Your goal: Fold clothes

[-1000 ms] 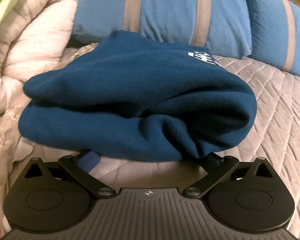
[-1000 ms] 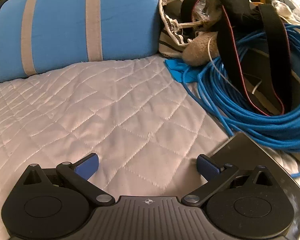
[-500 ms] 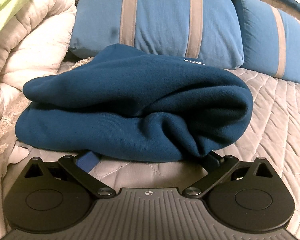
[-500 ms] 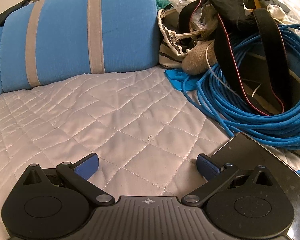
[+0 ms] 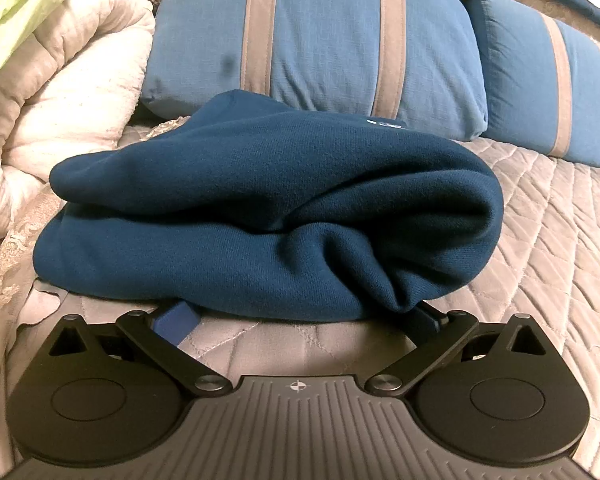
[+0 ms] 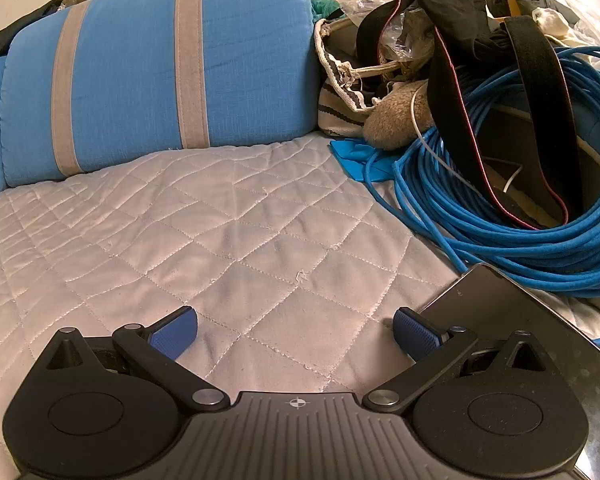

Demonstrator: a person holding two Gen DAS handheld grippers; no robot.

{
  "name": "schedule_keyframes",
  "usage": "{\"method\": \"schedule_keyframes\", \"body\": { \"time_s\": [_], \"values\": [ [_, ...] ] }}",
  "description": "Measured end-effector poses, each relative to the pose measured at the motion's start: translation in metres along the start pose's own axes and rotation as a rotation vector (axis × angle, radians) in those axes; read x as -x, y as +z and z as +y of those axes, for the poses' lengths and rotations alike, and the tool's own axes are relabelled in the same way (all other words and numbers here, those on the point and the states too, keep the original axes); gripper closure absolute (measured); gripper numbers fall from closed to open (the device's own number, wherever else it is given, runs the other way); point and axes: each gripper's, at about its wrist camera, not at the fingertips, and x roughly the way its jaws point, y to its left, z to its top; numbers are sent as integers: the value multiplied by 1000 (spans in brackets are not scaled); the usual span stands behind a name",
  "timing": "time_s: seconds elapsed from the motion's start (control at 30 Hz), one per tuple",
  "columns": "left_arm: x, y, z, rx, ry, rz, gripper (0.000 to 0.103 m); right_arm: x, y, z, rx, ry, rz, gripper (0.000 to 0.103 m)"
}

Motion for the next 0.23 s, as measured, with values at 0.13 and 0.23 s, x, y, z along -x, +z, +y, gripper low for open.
{"method": "schedule_keyframes", "body": {
  "time_s": [0.13, 0.23],
  "values": [
    [0, 0, 0, 0, 0, 0, 0, 0, 0, 0, 0, 1, 0, 0],
    [0, 0, -1, -2, 3, 0, 0, 0, 0, 0, 0, 0, 0, 0]
  ]
}}
